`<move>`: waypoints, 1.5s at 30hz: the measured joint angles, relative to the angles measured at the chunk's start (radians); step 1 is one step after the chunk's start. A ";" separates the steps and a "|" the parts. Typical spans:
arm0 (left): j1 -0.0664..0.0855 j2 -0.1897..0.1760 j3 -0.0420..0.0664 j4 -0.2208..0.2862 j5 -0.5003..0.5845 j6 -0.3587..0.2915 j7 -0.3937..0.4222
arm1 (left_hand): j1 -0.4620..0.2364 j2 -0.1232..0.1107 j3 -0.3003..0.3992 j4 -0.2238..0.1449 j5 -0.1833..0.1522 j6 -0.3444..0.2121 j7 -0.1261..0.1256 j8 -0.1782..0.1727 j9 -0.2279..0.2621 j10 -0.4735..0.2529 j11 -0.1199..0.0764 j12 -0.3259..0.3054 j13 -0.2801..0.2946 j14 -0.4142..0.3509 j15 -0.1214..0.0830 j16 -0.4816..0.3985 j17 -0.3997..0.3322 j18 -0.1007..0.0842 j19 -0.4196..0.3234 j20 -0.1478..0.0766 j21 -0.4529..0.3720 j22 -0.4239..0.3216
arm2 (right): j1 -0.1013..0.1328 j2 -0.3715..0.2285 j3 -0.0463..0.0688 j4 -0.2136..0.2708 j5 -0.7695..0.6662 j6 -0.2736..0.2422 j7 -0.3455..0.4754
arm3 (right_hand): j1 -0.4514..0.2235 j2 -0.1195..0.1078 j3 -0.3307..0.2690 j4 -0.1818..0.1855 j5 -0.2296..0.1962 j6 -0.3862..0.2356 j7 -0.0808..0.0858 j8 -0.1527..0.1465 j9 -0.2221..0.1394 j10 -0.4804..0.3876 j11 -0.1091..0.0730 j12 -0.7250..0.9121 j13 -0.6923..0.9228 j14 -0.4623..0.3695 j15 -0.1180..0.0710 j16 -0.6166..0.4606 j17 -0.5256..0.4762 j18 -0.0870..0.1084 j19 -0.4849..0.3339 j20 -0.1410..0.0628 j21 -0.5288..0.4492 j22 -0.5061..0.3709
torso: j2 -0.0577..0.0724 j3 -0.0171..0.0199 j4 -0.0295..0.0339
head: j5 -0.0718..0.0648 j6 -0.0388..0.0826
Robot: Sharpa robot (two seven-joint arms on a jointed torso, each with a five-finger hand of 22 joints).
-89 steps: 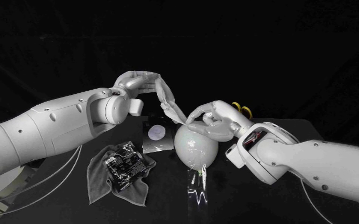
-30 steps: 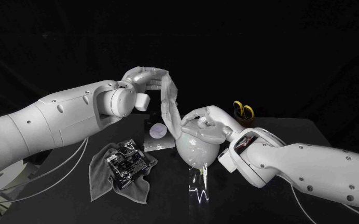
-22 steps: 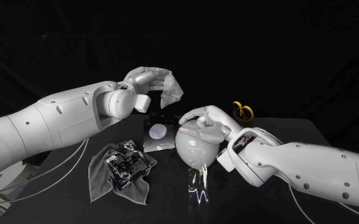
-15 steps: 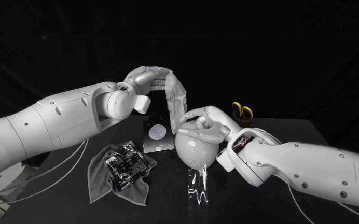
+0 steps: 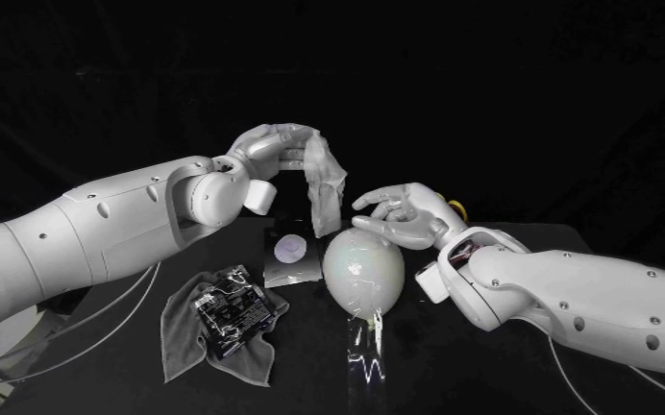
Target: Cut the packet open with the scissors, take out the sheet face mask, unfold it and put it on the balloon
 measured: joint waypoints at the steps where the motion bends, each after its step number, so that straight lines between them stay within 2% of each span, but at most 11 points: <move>1: 0.000 -0.002 0.000 0.002 0.000 0.005 0.001 | 0.000 0.000 0.000 0.000 0.000 -0.004 0.000 0.000 0.000 0.000 0.000 0.002 0.000 0.008 -0.002 0.004 0.003 0.000 0.007 -0.002 0.002 0.000 | 0.003 -0.004 0.001 -0.004 0.011 -0.001 0.005 | 0.008 0.003 0.006 0.006 0.000 0.010 -0.001 0.000 -0.002 0.000 0.000 -0.035 -0.038 -0.019 -0.001 -0.050 -0.049 0.000 -0.004 0.000 -0.032 -0.022 | 0.000 0.0000 0.0000 | 0.000 0.000; 4: 0.000 -0.009 0.000 0.010 0.000 0.022 0.006 | 0.000 0.000 0.000 0.000 0.000 -0.009 -0.001 0.011 0.000 0.009 -0.009 0.006 0.002 0.025 -0.011 0.011 0.010 -0.001 0.023 -0.011 0.008 0.002 | 0.013 -0.011 0.003 -0.023 0.045 -0.002 0.019 | 0.016 -0.003 0.019 0.019 0.000 0.022 -0.004 -0.006 -0.008 0.008 -0.007 -0.121 -0.131 -0.036 -0.004 -0.129 -0.124 0.001 -0.006 -0.001 -0.079 -0.063 | 0.000 0.0000 -0.0001 | -0.001 0.001; 7: 0.000 -0.018 0.000 0.015 -0.001 0.036 0.010 | 0.000 0.000 0.003 0.003 0.000 -0.009 -0.002 0.012 0.000 0.019 -0.018 0.009 0.003 0.049 -0.017 0.026 0.021 -0.001 0.047 -0.018 0.016 0.004 | 0.020 -0.010 0.004 -0.049 0.074 0.000 0.028 | 0.022 0.001 0.044 0.037 0.000 0.036 -0.001 -0.009 -0.014 -0.017 0.009 -0.244 -0.248 -0.037 -0.005 -0.157 -0.150 0.001 0.012 0.004 -0.103 -0.088 | 0.000 0.0000 -0.0008 | -0.003 0.002; 10: 0.000 -0.025 0.000 0.019 -0.001 0.046 0.014 | 0.000 0.000 0.006 0.006 0.000 -0.009 -0.002 0.012 0.000 0.024 -0.016 0.013 0.003 0.057 -0.023 0.031 0.028 -0.001 0.054 -0.025 0.020 0.004 | 0.025 -0.004 0.006 -0.080 0.096 0.004 0.034 | 0.041 -0.005 0.073 0.036 0.000 0.045 0.007 -0.016 -0.017 -0.021 0.018 -0.336 -0.350 -0.011 0.009 -0.137 -0.132 0.000 0.033 0.005 -0.105 -0.098 | 0.000 0.0000 -0.0003 | -0.004 0.002; 19: 0.000 -0.035 0.000 0.036 -0.002 0.067 0.023 | -0.005 -0.006 0.005 0.006 -0.001 -0.011 0.000 0.020 0.000 0.035 -0.020 0.013 0.003 0.065 -0.023 0.035 0.037 -0.002 0.062 -0.027 0.020 0.004 | 0.034 0.034 0.009 -0.156 0.104 0.037 0.025 | 0.027 -0.021 0.076 0.048 0.000 0.057 0.011 -0.037 -0.034 0.082 0.019 -0.412 -0.498 0.052 0.010 -0.019 -0.022 -0.001 0.100 0.008 -0.013 -0.054 | 0.001 0.0000 0.0010 | -0.005 -0.001; 23: 0.000 -0.039 0.000 0.041 -0.003 0.072 0.025 | -0.005 -0.006 0.005 0.006 -0.001 -0.012 -0.002 0.021 0.000 0.035 -0.020 0.013 0.004 0.065 -0.023 0.035 0.037 -0.002 0.062 -0.027 0.020 0.004 | 0.036 0.056 0.009 -0.173 0.087 0.062 0.012 | 0.014 -0.034 0.040 0.051 0.000 0.068 -0.001 -0.037 -0.040 0.163 -0.001 -0.332 -0.460 0.087 -0.004 0.061 0.055 -0.003 0.142 -0.001 0.084 -0.004 | 0.001 0.0001 0.0012 | -0.006 -0.004; 28: 0.000 -0.042 0.000 0.043 -0.004 0.075 0.026 | -0.006 -0.006 0.005 0.006 -0.001 -0.014 0.000 0.023 0.000 0.035 -0.020 0.013 0.004 0.065 -0.023 0.035 0.038 -0.003 0.062 -0.027 0.020 0.004 | 0.036 0.082 0.009 -0.180 0.070 0.085 0.003 | 0.014 -0.034 -0.007 0.053 0.000 0.076 -0.010 -0.037 -0.049 0.179 -0.017 -0.185 -0.344 0.134 -0.012 0.179 0.174 -0.029 0.195 -0.014 0.219 0.071 | 0.001 0.0001 0.0012 | -0.007 -0.008; 30: 0.000 -0.042 0.000 0.044 -0.004 0.076 0.027 | -0.006 -0.006 0.005 0.006 -0.003 -0.014 0.000 0.023 0.000 0.035 -0.020 0.013 0.004 0.065 -0.023 0.035 0.038 -0.003 0.066 -0.030 0.020 0.004 | 0.037 0.090 0.010 -0.181 0.067 0.091 0.002 | 0.014 -0.034 -0.027 0.056 0.000 0.076 -0.013 -0.037 -0.056 0.144 -0.012 -0.109 -0.277 0.147 -0.019 0.223 0.217 -0.033 0.207 -0.013 0.267 0.096 | 0.001 0.0001 0.0011 | -0.007 -0.008; 35: 0.000 -0.041 0.000 0.044 -0.005 0.077 0.027 | -0.006 -0.006 0.005 0.006 -0.004 -0.015 0.000 0.024 0.000 0.035 -0.020 0.013 0.004 0.065 -0.023 0.035 0.038 -0.003 0.066 -0.030 0.020 0.004 | 0.037 0.104 0.010 -0.179 0.063 0.108 -0.001 | 0.025 -0.023 -0.065 0.071 0.000 0.079 -0.020 -0.037 -0.068 0.085 -0.014 0.033 -0.157 0.178 -0.011 0.299 0.304 -0.047 0.223 -0.014 0.352 0.106 | 0.001 0.0002 0.0012 | -0.009 -0.009; 42: 0.000 -0.039 0.000 0.043 -0.007 0.078 0.028 | -0.008 -0.008 0.005 0.006 -0.001 -0.016 -0.002 0.025 0.000 0.035 -0.020 0.013 0.004 0.065 -0.023 0.035 0.038 -0.004 0.066 -0.030 0.020 0.004 | 0.037 0.128 0.010 -0.183 0.063 0.128 -0.004 | 0.038 -0.010 -0.107 0.093 0.000 0.078 -0.019 -0.037 -0.085 0.142 -0.009 0.298 0.066 0.208 -0.008 0.365 0.333 -0.047 0.247 -0.010 0.427 0.106 | 0.000 0.0000 0.0012 | -0.009 -0.012; 45: 0.000 -0.039 0.000 0.043 -0.008 0.078 0.028 | -0.008 -0.008 0.005 0.006 -0.001 -0.016 -0.002 0.025 0.000 0.035 -0.020 0.013 0.004 0.065 -0.023 0.035 0.038 -0.004 0.066 -0.030 0.020 0.004 | 0.037 0.140 0.010 -0.196 0.066 0.131 -0.006 | 0.043 -0.004 -0.121 0.096 0.000 0.077 -0.018 -0.037 -0.089 0.161 -0.007 0.377 0.131 0.210 -0.006 0.376 0.336 -0.063 0.253 -0.005 0.447 0.106 | 0.000 0.0000 0.0014 | -0.009 -0.012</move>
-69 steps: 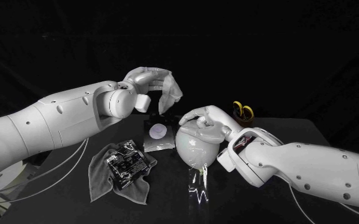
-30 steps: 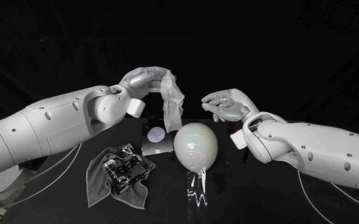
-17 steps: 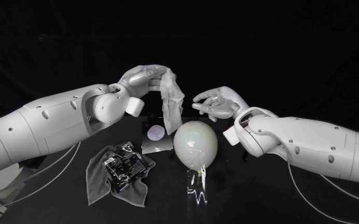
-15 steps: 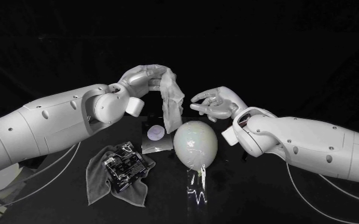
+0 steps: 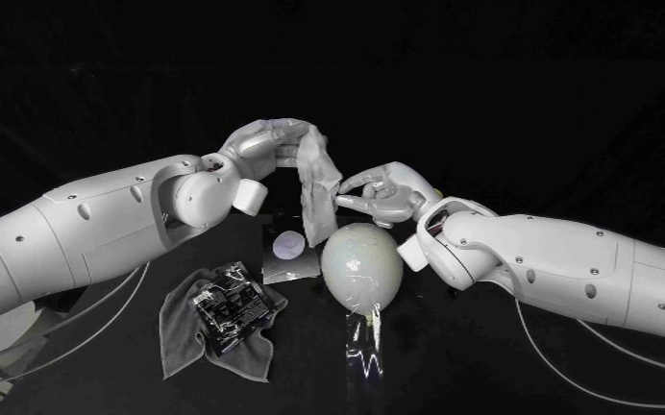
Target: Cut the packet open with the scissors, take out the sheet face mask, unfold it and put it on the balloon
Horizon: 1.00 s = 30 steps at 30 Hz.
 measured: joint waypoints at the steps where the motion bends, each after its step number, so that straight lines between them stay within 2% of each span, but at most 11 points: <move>1: 0.000 0.000 0.000 0.000 0.000 0.000 0.000 | 0.000 0.000 0.000 0.000 0.000 0.000 0.000 0.000 0.000 0.000 0.000 0.000 0.000 0.000 0.000 0.000 0.000 0.000 0.000 0.000 0.000 0.000 | 0.000 0.002 0.000 -0.003 0.001 0.001 0.000 | 0.000 0.000 -0.001 0.001 0.000 0.000 0.000 0.000 -0.001 0.001 0.001 0.010 0.009 0.000 0.000 0.000 0.000 0.000 0.000 0.000 0.001 0.000 | 0.000 0.0000 0.0001 | 0.000 0.000; 5: 0.000 0.000 0.000 0.001 -0.002 0.000 0.000 | -0.001 -0.001 0.000 0.000 0.000 0.000 0.000 0.000 0.000 0.000 0.000 0.000 0.000 0.003 -0.003 0.000 0.002 -0.004 0.000 0.000 0.000 0.000 | 0.000 0.011 0.000 -0.009 0.007 0.002 -0.001 | 0.008 0.008 -0.011 0.006 0.000 0.000 0.000 0.000 -0.004 0.017 0.002 0.055 0.045 0.000 0.000 0.004 0.000 0.000 0.002 0.002 0.012 0.000 | 0.000 0.0000 0.0001 | 0.002 -0.001; 11: 0.000 0.000 0.000 0.002 -0.005 0.000 0.000 | -0.001 -0.001 0.000 0.000 0.000 0.000 0.000 0.000 0.000 0.000 0.000 0.000 0.000 0.003 -0.003 0.000 0.002 0.007 0.000 0.000 0.000 0.000 | 0.000 0.023 0.000 -0.010 0.016 0.000 0.000 | 0.021 0.021 -0.011 0.006 0.000 0.000 0.000 0.000 -0.007 0.029 0.000 0.094 0.077 0.000 0.000 0.012 -0.001 -0.001 0.013 0.002 0.032 -0.001 | 0.001 0.0000 -0.0003 | 0.003 -0.003; 17: 0.000 0.000 0.000 0.002 -0.007 0.000 0.000 | -0.001 -0.001 0.000 0.000 0.000 -0.002 0.001 0.000 0.000 0.004 -0.004 0.000 0.000 0.003 -0.003 0.000 0.003 0.007 0.000 0.000 0.000 0.000 | 0.000 0.032 0.000 -0.014 0.027 -0.006 0.005 | 0.032 0.033 -0.011 0.006 0.000 0.001 -0.001 0.000 -0.009 0.036 0.000 0.115 0.096 0.000 0.000 0.013 -0.003 -0.001 0.016 0.002 0.043 -0.001 | 0.000 0.0000 -0.0004 | 0.004 -0.004; 19: 0.000 0.000 0.000 0.003 -0.008 0.000 0.000 | -0.001 -0.001 0.000 0.000 0.000 -0.002 0.001 0.000 0.000 0.004 -0.004 0.000 0.000 0.003 -0.003 0.002 0.003 0.007 0.000 0.000 0.000 0.000 | -0.001 0.034 0.000 -0.015 0.031 -0.009 0.008 | 0.046 0.046 -0.009 0.004 0.000 0.014 -0.002 0.006 -0.009 0.048 -0.003 0.129 0.105 0.000 0.000 0.017 -0.003 -0.001 0.022 0.000 0.052 -0.001 | 0.000 0.0000 -0.0005 | 0.004 -0.003; 21: 0.000 0.000 0.000 0.003 -0.008 0.000 0.000 | -0.003 -0.003 0.000 0.000 0.000 -0.002 0.001 0.000 0.000 0.004 -0.004 0.000 0.000 0.003 -0.003 0.004 0.003 0.007 0.000 0.000 0.000 0.000 | -0.001 0.035 0.000 -0.014 0.033 -0.011 0.010 | 0.050 0.050 -0.007 0.001 0.000 0.019 -0.001 0.010 -0.009 0.052 -0.003 0.141 0.115 0.000 0.000 0.021 -0.003 -0.001 0.024 0.001 0.055 0.000 | 0.000 0.0000 -0.0007 | 0.004 -0.002; 25: 0.000 0.000 0.000 0.003 -0.010 0.000 -0.001 | -0.003 -0.003 0.000 0.000 0.000 -0.002 0.001 0.000 0.000 0.004 -0.003 0.000 0.000 0.003 -0.003 0.004 0.003 0.007 0.000 0.000 0.000 0.000 | -0.001 0.035 0.001 -0.012 0.039 -0.018 0.015 | 0.068 0.077 0.014 -0.006 0.000 0.039 -0.010 0.024 -0.007 0.079 -0.010 0.179 0.147 0.000 0.000 0.028 -0.003 -0.002 0.041 -0.002 0.084 0.000 | 0.000 0.0000 -0.0009 | 0.005 -0.002; 27: 0.000 0.000 0.000 0.003 -0.011 0.000 -0.001 | -0.003 -0.003 0.000 0.000 0.000 -0.003 0.000 0.000 0.000 0.004 -0.003 0.000 0.000 0.003 -0.003 0.004 0.005 0.007 0.000 0.000 0.003 0.000 | -0.001 0.035 0.001 -0.011 0.042 -0.023 0.018 | 0.082 0.098 0.030 -0.010 0.000 0.055 -0.015 0.035 -0.005 0.097 -0.014 0.197 0.163 0.001 0.000 0.034 -0.003 -0.015 0.052 -0.005 0.101 0.000 | 0.000 0.0000 -0.0010 | 0.005 -0.003; 30: 0.000 0.001 0.000 0.003 -0.013 0.000 -0.001 | -0.003 -0.003 0.000 0.000 0.000 -0.003 0.000 -0.001 0.000 0.003 -0.003 0.000 0.000 0.003 -0.003 0.004 0.005 0.006 0.004 -0.004 0.004 0.000 | -0.001 0.034 0.001 -0.009 0.048 -0.030 0.022 | 0.096 0.113 0.047 -0.023 0.000 0.067 -0.025 0.047 -0.001 0.108 -0.014 0.225 0.191 0.001 -0.009 0.037 -0.003 -0.016 0.059 -0.011 0.117 0.000 | 0.000 0.0000 -0.0010 | 0.005 -0.004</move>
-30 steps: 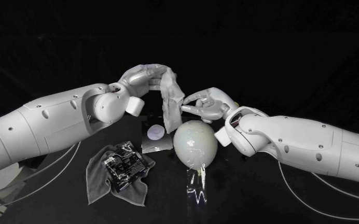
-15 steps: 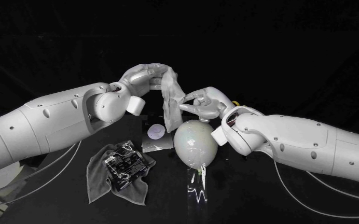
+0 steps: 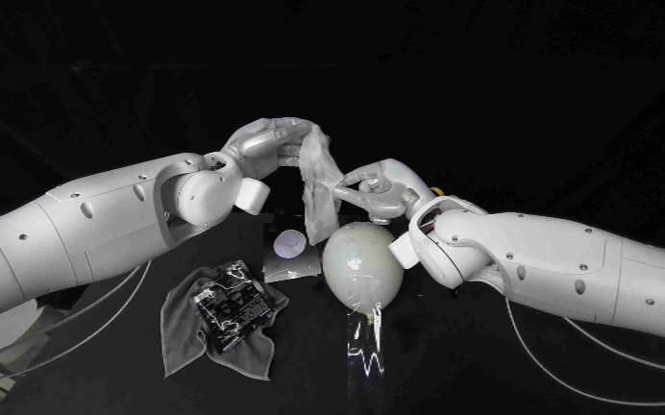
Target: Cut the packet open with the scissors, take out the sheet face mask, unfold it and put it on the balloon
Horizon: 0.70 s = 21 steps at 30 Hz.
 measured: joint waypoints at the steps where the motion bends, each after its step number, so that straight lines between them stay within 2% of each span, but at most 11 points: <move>1: 0.000 0.000 0.000 0.000 -0.001 0.000 0.000 | 0.000 0.000 0.000 0.000 0.000 0.000 0.000 0.000 0.000 0.000 0.000 0.000 0.000 0.000 0.000 0.000 0.000 0.000 0.000 0.000 0.000 0.000 | 0.000 0.000 0.000 0.000 0.002 -0.002 0.001 | 0.005 0.005 0.007 -0.004 0.000 0.006 -0.002 0.006 0.002 0.002 0.002 0.011 0.010 0.000 0.000 0.003 0.000 0.000 0.006 -0.001 0.008 0.000 | 0.000 0.0000 0.0000 | 0.000 0.000; 7: 0.000 0.000 0.000 0.000 -0.003 0.000 -0.001 | 0.000 0.000 0.000 0.000 -0.001 0.000 0.000 -0.001 0.001 0.000 0.000 0.000 0.000 0.000 0.000 0.000 0.000 -0.001 0.000 0.000 0.000 0.000 | 0.000 0.000 0.001 0.003 0.014 -0.015 0.007 | 0.018 0.018 0.037 -0.033 0.000 0.021 -0.016 0.031 0.011 0.011 0.011 0.027 0.048 -0.002 -0.013 0.009 0.001 -0.001 0.022 -0.012 0.039 0.000 | -0.001 0.0000 -0.0006 | 0.000 0.000; 11: 0.000 0.000 0.000 0.000 -0.004 0.000 -0.001 | 0.000 0.000 0.000 0.000 -0.001 0.001 -0.001 -0.001 0.001 0.000 0.000 0.000 0.000 0.000 0.000 0.000 0.001 -0.001 0.004 0.004 0.000 0.000 | 0.000 0.000 0.001 0.005 0.021 -0.024 0.009 | 0.020 0.020 0.060 -0.057 -0.001 0.023 -0.018 0.055 0.022 0.011 0.011 0.034 0.048 0.001 -0.018 0.015 0.001 -0.002 0.032 -0.020 0.063 0.000 | -0.001 0.0000 -0.0006 | -0.001 0.001; 12: 0.000 0.001 0.000 0.000 -0.005 0.000 -0.001 | -0.003 -0.003 0.000 0.000 -0.001 0.002 -0.002 -0.002 0.001 0.002 -0.002 0.000 0.000 0.000 0.000 0.000 0.001 -0.001 0.004 0.004 0.000 0.000 | 0.000 0.000 0.001 0.006 0.023 -0.026 0.009 | 0.020 0.020 0.070 -0.067 -0.003 0.025 -0.021 0.064 0.025 0.012 0.012 0.036 0.048 0.001 -0.024 0.019 0.001 -0.015 0.043 -0.023 0.076 0.000 | -0.001 0.0000 -0.0006 | -0.002 0.001; 15: 0.000 0.001 0.000 0.000 -0.005 0.000 -0.001 | -0.003 -0.003 0.000 0.000 -0.001 0.002 -0.003 -0.002 0.007 0.004 -0.004 0.000 0.000 0.000 0.000 0.000 0.001 -0.002 0.004 0.004 0.000 0.000 | 0.000 0.000 0.002 0.007 0.028 -0.033 0.010 | 0.020 0.020 0.089 -0.086 -0.005 0.028 -0.024 0.084 0.030 0.012 0.012 0.040 0.048 0.000 -0.025 0.022 0.001 -0.016 0.046 -0.024 0.089 -0.001 | 0.000 0.0000 -0.0003 | -0.003 0.000; 21: 0.000 0.002 0.000 -0.002 -0.007 0.000 -0.002 | -0.003 -0.003 0.000 0.000 -0.001 0.002 -0.003 0.001 0.007 0.004 -0.004 0.000 0.000 0.000 0.000 0.000 0.001 -0.003 0.004 0.004 0.000 0.000 | -0.001 -0.003 0.002 0.013 0.037 -0.043 0.010 | 0.005 0.023 0.139 -0.102 -0.003 0.028 -0.024 0.084 0.030 0.012 0.012 0.080 0.047 0.000 -0.025 0.026 0.000 -0.016 0.053 -0.031 0.103 -0.001 | 0.000 0.0000 0.0000 | -0.005 -0.002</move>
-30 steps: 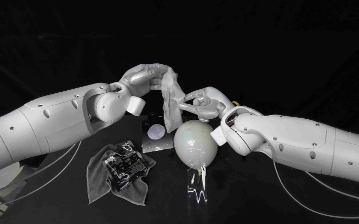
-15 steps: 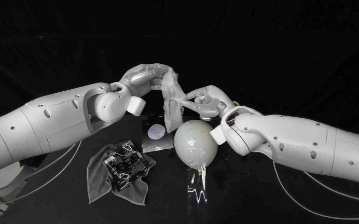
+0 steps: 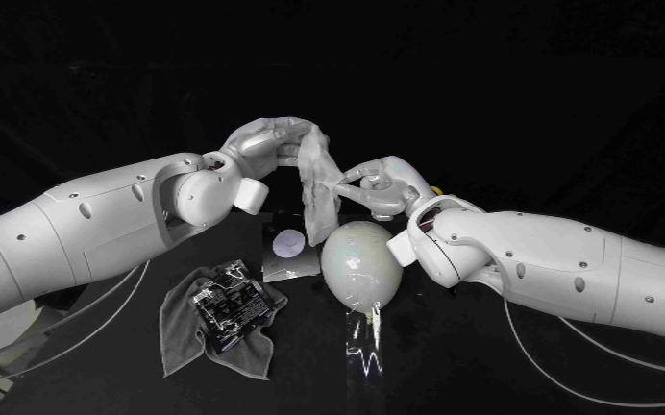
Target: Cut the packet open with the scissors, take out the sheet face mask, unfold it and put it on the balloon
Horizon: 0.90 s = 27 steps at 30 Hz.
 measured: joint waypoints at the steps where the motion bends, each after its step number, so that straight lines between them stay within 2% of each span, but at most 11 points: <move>1: 0.000 0.000 0.000 -0.001 0.000 0.000 0.000 | -0.001 -0.001 0.000 0.000 0.000 0.000 0.000 0.000 0.000 0.000 0.000 0.000 0.000 0.000 0.000 0.000 0.001 0.000 0.000 0.000 0.000 0.000 | 0.000 -0.002 0.000 0.003 0.002 -0.001 0.000 | -0.004 -0.002 0.009 -0.004 0.001 -0.002 -0.002 0.000 0.000 0.000 0.000 0.023 0.000 0.000 0.000 0.001 0.000 0.000 0.000 0.000 0.000 0.000 | 0.000 0.0000 -0.0001 | 0.000 0.000; 4: 0.000 0.000 0.000 -0.005 -0.001 -0.001 0.000 | -0.002 -0.002 0.000 0.000 0.000 0.000 0.000 0.000 0.000 0.000 0.000 0.000 0.000 0.003 -0.002 0.000 0.001 0.000 0.000 0.000 0.000 0.000 | 0.000 -0.010 0.001 0.011 0.008 -0.004 -0.002 | -0.016 -0.008 0.027 -0.011 0.002 -0.004 -0.004 0.019 0.000 0.031 -0.004 0.089 0.000 -0.001 -0.001 0.002 -0.001 0.000 0.000 0.000 0.005 0.000 | 0.000 0.0000 0.0000 | 0.000 -0.001; 5: 0.000 0.000 0.000 -0.007 -0.002 -0.002 0.000 | -0.002 -0.002 0.000 0.000 0.000 0.000 0.000 0.000 0.000 0.000 0.000 0.000 0.000 0.003 -0.003 0.000 0.002 0.000 0.000 0.000 0.000 0.000 | 0.000 -0.013 0.001 0.014 0.010 -0.004 -0.002 | -0.024 -0.013 0.037 -0.014 0.002 -0.007 -0.007 0.027 0.000 0.040 -0.011 0.090 0.000 -0.002 -0.002 0.002 -0.001 0.000 0.000 0.000 0.005 0.000 | 0.000 0.0000 0.0000 | 0.000 -0.001; 7: 0.000 0.000 0.000 -0.010 -0.003 -0.003 0.001 | -0.003 -0.003 0.000 0.000 -0.001 0.002 0.002 0.000 0.000 0.004 0.004 0.000 0.000 0.003 -0.003 0.000 0.003 -0.001 0.000 0.000 0.000 -0.001 | 0.000 -0.020 0.003 0.021 0.014 -0.005 -0.002 | -0.039 -0.015 0.050 -0.020 0.003 -0.010 -0.006 0.035 0.000 0.055 -0.016 0.092 0.000 -0.003 -0.004 0.002 -0.001 0.000 0.000 0.000 0.005 0.000 | 0.000 0.0000 -0.0001 | 0.000 -0.002; 10: 0.000 -0.001 0.000 -0.016 -0.006 -0.006 0.002 | -0.004 -0.004 0.000 0.000 -0.001 0.006 0.005 0.000 0.000 0.007 0.000 0.000 0.000 0.003 -0.003 0.000 0.005 -0.001 0.000 0.000 0.000 -0.002 | 0.000 -0.032 0.006 0.034 0.020 -0.005 -0.003 | -0.052 -0.017 0.066 -0.027 0.003 -0.022 -0.006 0.062 0.001 0.079 -0.021 0.094 0.002 -0.003 -0.004 0.002 -0.001 0.000 0.000 0.000 0.005 0.001 | 0.000 0.0000 -0.0006 | 0.000 -0.002; 16: 0.000 -0.001 0.000 -0.023 -0.011 -0.013 0.003 | -0.006 -0.006 0.000 0.000 -0.001 0.009 0.003 0.000 0.000 0.007 0.000 0.000 0.000 0.003 -0.002 0.000 0.006 -0.001 0.000 0.000 0.000 -0.002 | 0.002 -0.052 0.014 0.055 0.031 -0.005 -0.004 | -0.065 -0.020 0.085 -0.039 0.003 -0.026 -0.006 0.070 0.001 0.100 -0.026 0.101 0.003 -0.003 -0.004 0.002 0.000 0.000 0.000 0.000 0.009 0.001 | 0.000 0.0000 -0.0011 | -0.002 -0.002; 18: 0.000 -0.001 0.000 -0.024 -0.012 -0.014 0.003 | -0.006 -0.006 0.000 0.000 -0.001 0.009 0.003 0.000 0.000 0.012 0.000 0.000 0.000 0.003 -0.002 0.000 0.007 -0.001 0.000 0.000 0.000 -0.003 | 0.004 -0.055 0.015 0.057 0.033 -0.005 -0.005 | -0.067 -0.023 0.087 -0.041 0.003 -0.029 -0.007 0.083 0.001 0.109 -0.030 0.101 0.003 -0.003 -0.004 0.002 0.000 0.000 0.000 0.000 0.009 0.001 | 0.000 0.0000 -0.0011 | -0.002 -0.002; 27: 0.000 0.003 0.000 -0.030 -0.018 -0.016 0.004 | -0.004 -0.004 0.000 0.000 0.001 0.011 0.005 -0.002 0.000 0.014 0.000 0.000 0.000 0.002 -0.002 0.000 0.009 -0.002 0.000 0.000 0.000 -0.003 | 0.022 -0.058 0.018 0.056 0.037 0.001 -0.015 | -0.076 -0.022 0.098 -0.046 0.003 -0.033 -0.007 0.089 0.001 0.115 -0.035 0.101 0.002 -0.003 -0.004 0.000 0.000 0.000 0.000 0.000 0.009 0.000 | 0.000 0.0000 -0.0007 | -0.005 -0.001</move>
